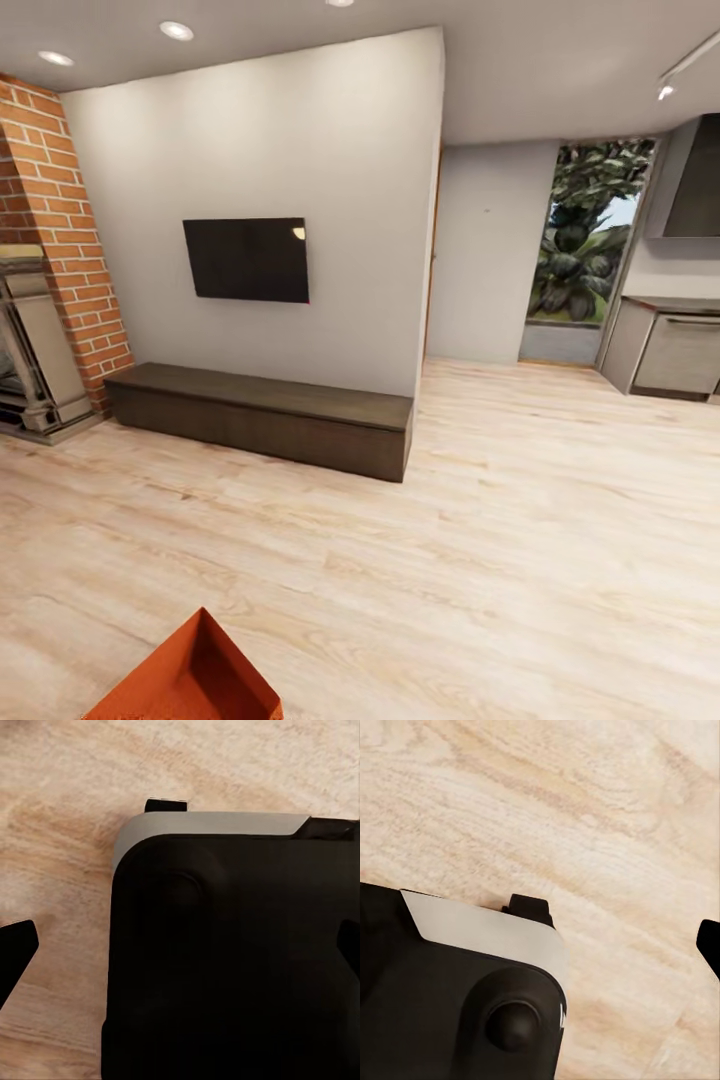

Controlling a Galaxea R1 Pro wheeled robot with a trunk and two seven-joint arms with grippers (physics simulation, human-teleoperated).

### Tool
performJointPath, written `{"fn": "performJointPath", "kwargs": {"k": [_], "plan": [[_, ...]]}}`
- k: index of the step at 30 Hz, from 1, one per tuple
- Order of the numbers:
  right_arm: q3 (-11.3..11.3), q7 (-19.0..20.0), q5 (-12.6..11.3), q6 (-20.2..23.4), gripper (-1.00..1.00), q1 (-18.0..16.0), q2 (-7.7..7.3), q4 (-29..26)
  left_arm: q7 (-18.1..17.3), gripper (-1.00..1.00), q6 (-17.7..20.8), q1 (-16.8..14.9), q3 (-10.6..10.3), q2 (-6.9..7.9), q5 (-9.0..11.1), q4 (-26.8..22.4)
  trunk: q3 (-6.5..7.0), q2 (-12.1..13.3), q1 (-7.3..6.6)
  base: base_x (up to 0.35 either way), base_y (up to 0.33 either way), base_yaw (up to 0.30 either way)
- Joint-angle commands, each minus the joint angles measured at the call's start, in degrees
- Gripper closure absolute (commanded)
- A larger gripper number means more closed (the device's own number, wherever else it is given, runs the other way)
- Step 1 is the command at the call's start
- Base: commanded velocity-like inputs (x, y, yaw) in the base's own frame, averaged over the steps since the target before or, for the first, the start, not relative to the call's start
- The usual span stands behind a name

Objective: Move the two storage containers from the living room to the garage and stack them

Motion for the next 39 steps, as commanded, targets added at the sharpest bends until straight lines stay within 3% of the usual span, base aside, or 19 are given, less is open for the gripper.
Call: {"fn": "performJointPath", "kwargs": {"k": [1,39], "plan": [[0.5,-0.2,-0.5,-0.1,-1.00,0.0,-0.01,-0.1,0.0,-1.00,-0.2,0.0,0.1,-0.01,0.3,0.1,-0.06,0.0,0.00,0.000,0.000,0.268],[0.4,-0.2,-0.5,-0.1,-1.00,0.0,-0.01,-0.1,0.0,-1.00,-0.3,0.0,0.1,-0.01,0.3,0.1,-0.06,0.0,0.00,0.000,0.000,0.268]]}}
